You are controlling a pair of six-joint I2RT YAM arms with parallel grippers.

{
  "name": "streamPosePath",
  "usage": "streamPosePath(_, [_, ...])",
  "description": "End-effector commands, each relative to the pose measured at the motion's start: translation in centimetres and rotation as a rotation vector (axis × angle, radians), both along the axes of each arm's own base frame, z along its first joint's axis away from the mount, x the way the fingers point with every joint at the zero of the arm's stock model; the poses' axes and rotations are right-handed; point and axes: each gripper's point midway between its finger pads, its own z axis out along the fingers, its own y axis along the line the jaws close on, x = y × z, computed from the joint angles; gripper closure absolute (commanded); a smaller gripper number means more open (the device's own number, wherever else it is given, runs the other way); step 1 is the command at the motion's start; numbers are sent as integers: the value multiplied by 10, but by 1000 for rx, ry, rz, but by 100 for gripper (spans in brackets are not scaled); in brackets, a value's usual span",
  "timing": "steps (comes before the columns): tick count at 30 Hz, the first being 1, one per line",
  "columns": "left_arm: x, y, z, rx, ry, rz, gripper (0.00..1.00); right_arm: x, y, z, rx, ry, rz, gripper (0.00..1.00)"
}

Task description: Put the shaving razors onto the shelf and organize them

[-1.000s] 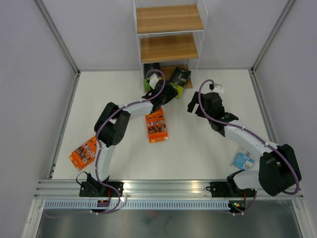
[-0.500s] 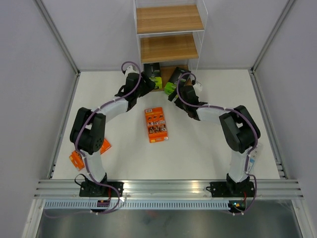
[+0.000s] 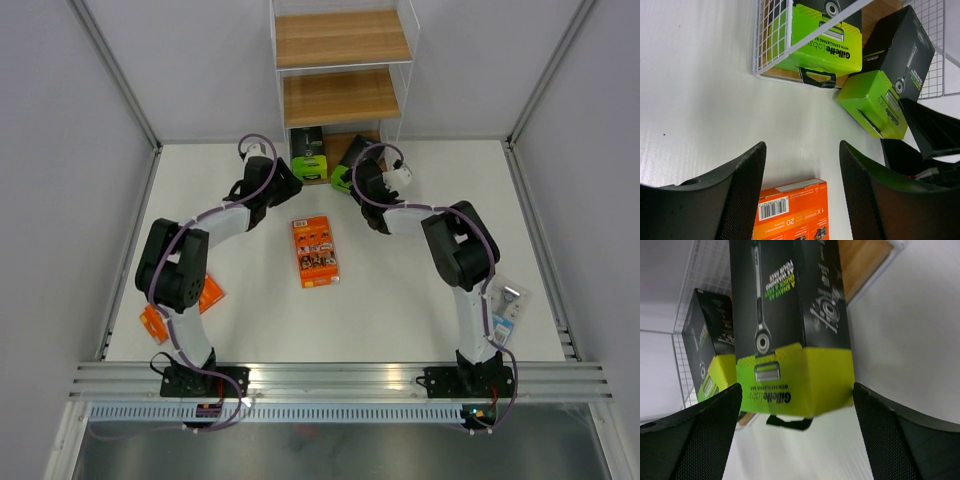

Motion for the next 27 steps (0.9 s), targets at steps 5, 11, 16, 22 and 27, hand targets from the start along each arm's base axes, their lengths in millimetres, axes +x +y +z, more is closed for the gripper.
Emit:
streamPosePath(5, [6,7,34,-7,-99,-36,35,38,-6,13,-135,-40,-37,5])
streamPosePath(11, [5,6,32,-18,-99,-53,35,45,-13,-8,-326,41,35,19])
streamPosePath(16, [4,7,32,-17,-103,-64,35,53,-25,-16,-456,97,67,15])
streamPosePath(22, [5,8,32,-12,-106,-67,35,72,-25,-13,-558,80,169,38])
streamPosePath(27, [7,9,31,-14,-109,-65,36,75,-1,-22,-561,52,327,42])
